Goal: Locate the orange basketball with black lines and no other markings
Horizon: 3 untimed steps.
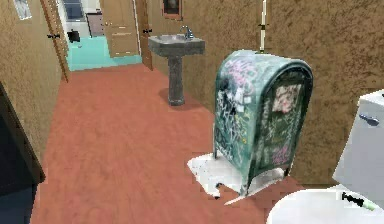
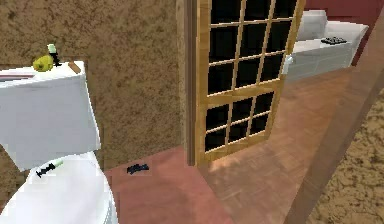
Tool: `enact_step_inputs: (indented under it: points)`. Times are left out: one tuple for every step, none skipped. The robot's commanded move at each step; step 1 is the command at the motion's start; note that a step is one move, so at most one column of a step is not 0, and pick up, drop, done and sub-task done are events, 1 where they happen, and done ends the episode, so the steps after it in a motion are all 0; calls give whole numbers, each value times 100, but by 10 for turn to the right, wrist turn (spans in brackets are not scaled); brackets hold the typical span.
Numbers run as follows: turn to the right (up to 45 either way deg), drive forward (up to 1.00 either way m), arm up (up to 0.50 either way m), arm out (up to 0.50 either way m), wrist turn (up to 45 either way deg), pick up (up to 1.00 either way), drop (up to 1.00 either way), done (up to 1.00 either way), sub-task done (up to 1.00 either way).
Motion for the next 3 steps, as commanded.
enact_step_inputs:
  points:
    - [-60, 0, 0, 0, 0, 0, 0, 0, 0]
    - [0, 45, 0, 0, 0, 0, 0, 0, 0]
    - [-210, 0, 0, 0, 0, 0, 0, 0, 0]
